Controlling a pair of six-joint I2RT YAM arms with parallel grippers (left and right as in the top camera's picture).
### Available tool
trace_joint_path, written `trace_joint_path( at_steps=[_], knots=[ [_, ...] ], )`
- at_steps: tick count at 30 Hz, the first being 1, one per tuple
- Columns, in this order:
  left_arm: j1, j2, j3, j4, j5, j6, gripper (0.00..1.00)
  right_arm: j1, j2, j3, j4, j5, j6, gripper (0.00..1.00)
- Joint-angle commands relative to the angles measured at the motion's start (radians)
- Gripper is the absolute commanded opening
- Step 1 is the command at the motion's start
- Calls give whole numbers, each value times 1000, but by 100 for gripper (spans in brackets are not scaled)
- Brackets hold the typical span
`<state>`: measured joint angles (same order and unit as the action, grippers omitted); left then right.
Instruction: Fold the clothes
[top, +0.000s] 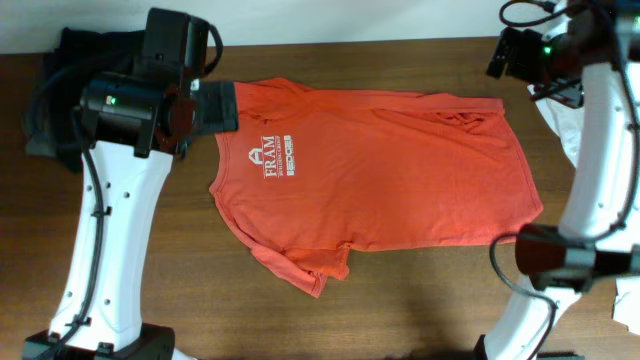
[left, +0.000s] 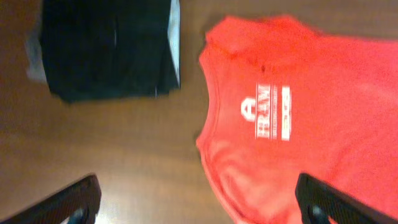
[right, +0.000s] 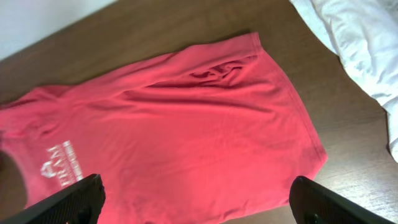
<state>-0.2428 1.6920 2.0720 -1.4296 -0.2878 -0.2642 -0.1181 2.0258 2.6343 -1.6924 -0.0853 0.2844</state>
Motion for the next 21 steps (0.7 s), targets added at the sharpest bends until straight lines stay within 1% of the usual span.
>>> trace_joint_path(
  at_steps=[1, 2, 3, 5, 7, 8, 9, 10, 13, 14, 18, 19, 21],
  knots=[
    [3, -73, -3, -135, 32, -108, 100, 0, -181, -96, -6, -37, -15, 98],
    [3, -94, -3, -219, 57, -143, 99, 0, -261, -196, -6, -35, -15, 99],
    [-2, -107, -13, -258, 98, -134, 99, 0, -323, -295, -6, -35, -15, 98],
    [-24, -148, -78, -251, 165, -114, 99, 0, -391, -438, -6, -30, -15, 98],
    [-77, -208, -220, -251, 168, -117, 99, 0, -420, -558, -6, -2, -15, 98],
    [-112, -244, -330, -245, 173, -144, 99, 0, -420, -628, -5, 5, -15, 98],
    [-150, -275, -436, -207, 182, -159, 99, 0, -420, -660, 1, 7, -15, 98],
    [-187, -305, -562, -131, 216, -159, 99, 0, -419, -698, 12, 7, -15, 98],
    [-252, -329, -853, 67, 334, -175, 99, 0, -419, -742, 36, 14, -15, 98],
    [-275, -323, -1030, 176, 347, -267, 99, 0, -419, -743, 36, 40, -15, 98],
    [-301, -323, -1249, 390, 359, -339, 99, 0, -419, -743, 58, 60, -14, 98],
    [-301, -323, -1301, 497, 378, -356, 99, 0, -418, -743, 58, 60, -6, 98],
    [-301, -323, -1341, 596, 380, -399, 99, 0, -419, -744, 58, 60, 1, 98]
  ],
)
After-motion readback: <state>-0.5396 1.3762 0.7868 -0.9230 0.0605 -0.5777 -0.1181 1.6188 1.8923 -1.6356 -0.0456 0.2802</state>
